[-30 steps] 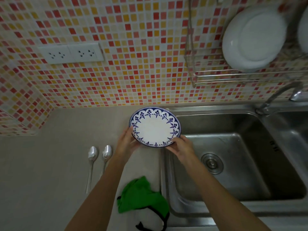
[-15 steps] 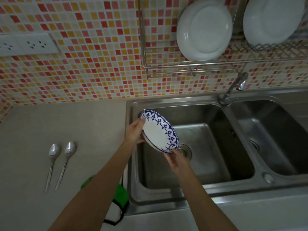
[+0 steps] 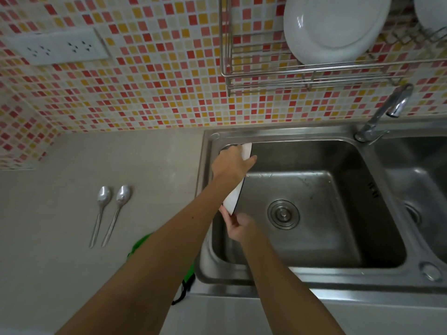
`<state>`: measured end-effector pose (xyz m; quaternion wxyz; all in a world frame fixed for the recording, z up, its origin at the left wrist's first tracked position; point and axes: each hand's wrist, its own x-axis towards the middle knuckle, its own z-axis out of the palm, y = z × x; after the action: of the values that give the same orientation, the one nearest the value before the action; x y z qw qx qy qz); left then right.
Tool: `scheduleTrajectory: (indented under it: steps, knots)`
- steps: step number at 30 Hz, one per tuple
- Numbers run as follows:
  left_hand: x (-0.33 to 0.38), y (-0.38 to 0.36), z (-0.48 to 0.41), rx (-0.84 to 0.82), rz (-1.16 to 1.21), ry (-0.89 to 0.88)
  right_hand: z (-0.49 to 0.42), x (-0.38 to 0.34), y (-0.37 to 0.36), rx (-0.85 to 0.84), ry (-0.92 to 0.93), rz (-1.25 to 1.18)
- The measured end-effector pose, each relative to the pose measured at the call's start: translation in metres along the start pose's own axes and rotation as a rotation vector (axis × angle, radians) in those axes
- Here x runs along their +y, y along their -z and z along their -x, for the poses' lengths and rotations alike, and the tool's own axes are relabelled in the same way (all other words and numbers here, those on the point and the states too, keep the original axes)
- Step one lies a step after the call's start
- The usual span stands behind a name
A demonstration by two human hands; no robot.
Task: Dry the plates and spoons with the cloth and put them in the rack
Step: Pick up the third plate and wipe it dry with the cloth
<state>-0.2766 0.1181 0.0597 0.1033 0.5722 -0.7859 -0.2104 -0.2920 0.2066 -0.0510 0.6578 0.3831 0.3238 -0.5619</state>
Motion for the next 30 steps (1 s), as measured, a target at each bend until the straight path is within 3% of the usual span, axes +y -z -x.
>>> scheduleTrajectory:
  steps: [3,8,11,14,17,20,23,27,30]
  knots:
    - [0.001,0.006,0.001,0.028,0.026,0.045,0.007,0.001,-0.007,-0.025,-0.101,-0.037]
    - [-0.003,0.023,0.002,0.020,0.077,0.074,0.021,0.010,-0.016,-0.019,-0.038,0.102]
    - [-0.016,0.046,0.005,-0.008,0.227,0.017,0.015,0.013,-0.016,-0.101,0.241,0.262]
    - [-0.039,0.065,0.014,-0.043,0.589,0.026,0.016,0.018,-0.029,-0.053,0.450,0.262]
    - [-0.068,0.070,0.026,-0.007,0.925,0.118,0.035,0.028,-0.043,0.017,0.771,0.277]
    - [-0.096,0.076,0.034,0.038,1.237,0.272,0.063,0.047,-0.055,-0.034,0.995,0.343]
    - [-0.123,0.093,0.046,0.068,1.482,0.331,0.091,0.080,-0.067,-0.184,1.178,0.536]
    - [-0.172,0.129,0.056,0.149,1.551,0.283,0.095,0.133,-0.066,-0.358,1.195,0.852]
    - [-0.209,0.150,0.061,0.190,1.518,0.323,0.072,0.158,-0.034,-0.364,1.388,1.325]
